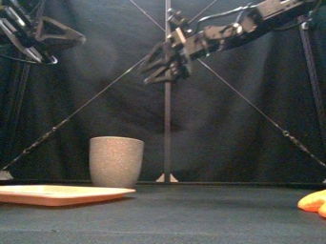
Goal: Pick the eggplant then place it in the grey bowl
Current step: Drop eggplant in the grey bowl and return to neutral
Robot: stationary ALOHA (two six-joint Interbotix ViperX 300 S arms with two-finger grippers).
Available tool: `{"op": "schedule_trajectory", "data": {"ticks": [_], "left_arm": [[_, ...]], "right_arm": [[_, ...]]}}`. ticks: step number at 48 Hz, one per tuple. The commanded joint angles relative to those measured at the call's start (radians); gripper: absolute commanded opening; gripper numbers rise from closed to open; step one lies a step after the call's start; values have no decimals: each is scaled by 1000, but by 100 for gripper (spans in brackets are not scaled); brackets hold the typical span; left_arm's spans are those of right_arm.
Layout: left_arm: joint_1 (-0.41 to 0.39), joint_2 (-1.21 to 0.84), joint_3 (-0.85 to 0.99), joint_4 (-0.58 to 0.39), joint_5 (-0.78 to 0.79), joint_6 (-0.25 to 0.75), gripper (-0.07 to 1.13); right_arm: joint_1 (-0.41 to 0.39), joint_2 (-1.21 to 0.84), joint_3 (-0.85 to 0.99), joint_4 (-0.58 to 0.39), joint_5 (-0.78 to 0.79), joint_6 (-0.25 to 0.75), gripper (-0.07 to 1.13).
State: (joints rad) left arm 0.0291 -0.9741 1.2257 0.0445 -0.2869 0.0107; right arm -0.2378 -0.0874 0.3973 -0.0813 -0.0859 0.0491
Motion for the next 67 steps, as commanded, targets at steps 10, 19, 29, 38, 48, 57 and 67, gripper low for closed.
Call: {"op": "schedule_trajectory", "data": {"ticks": [10, 19, 29, 38, 48, 57, 67], "left_arm": [[15, -3, -8, 0, 0, 2, -3], [17, -5, -8, 0, 0, 2, -3], [17, -5, -6, 0, 0, 2, -3], [17, -6, -6, 2, 0, 2, -3], [23, -5, -5, 2, 0, 3, -3], [31, -5, -2, 2, 0, 3, -3], [31, -6, 0, 2, 0, 3, -3]], "right_arm": [[77, -468, 354, 5, -137, 3, 93], [107, -749, 561, 11, -163, 6, 93], [146, -973, 683, 51, -98, 6, 93], [172, -1019, 724, 80, 8, 6, 93], [173, -1014, 724, 97, 31, 5, 93], [169, -1014, 712, 81, 31, 3, 93], [167, -1014, 723, 77, 31, 3, 93]]}}
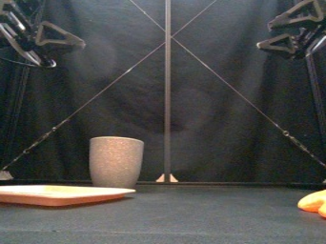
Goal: Pick the eggplant then place it in the grey bowl
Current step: Drop eggplant in the grey bowl and return to neutral
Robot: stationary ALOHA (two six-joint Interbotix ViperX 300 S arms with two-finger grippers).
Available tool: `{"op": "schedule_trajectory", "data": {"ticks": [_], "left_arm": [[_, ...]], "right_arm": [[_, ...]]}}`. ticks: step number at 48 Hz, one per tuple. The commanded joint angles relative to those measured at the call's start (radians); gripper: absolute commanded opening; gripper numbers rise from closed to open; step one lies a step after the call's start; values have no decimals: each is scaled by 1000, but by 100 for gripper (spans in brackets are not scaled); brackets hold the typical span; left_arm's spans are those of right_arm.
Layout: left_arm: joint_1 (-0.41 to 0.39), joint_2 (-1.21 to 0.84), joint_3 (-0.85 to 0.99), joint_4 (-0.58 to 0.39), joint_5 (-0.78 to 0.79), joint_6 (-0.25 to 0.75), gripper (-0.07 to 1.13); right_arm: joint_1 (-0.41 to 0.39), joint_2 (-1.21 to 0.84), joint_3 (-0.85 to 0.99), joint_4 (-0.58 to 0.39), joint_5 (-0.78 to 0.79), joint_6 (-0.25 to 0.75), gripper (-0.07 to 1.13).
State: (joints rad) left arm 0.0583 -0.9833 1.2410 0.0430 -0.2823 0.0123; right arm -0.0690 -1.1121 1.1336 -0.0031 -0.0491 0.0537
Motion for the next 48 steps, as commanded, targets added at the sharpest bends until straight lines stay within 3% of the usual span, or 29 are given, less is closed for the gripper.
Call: {"op": "schedule_trajectory", "data": {"ticks": [1, 48], "left_arm": [[2, 5, -15, 3, -5, 2, -3], [3, 3, -9, 3, -5, 2, -3]], "right_arm": [[-2, 11, -12, -2, -5, -2, 93], [-17, 8, 8, -6, -8, -11, 93]]}}
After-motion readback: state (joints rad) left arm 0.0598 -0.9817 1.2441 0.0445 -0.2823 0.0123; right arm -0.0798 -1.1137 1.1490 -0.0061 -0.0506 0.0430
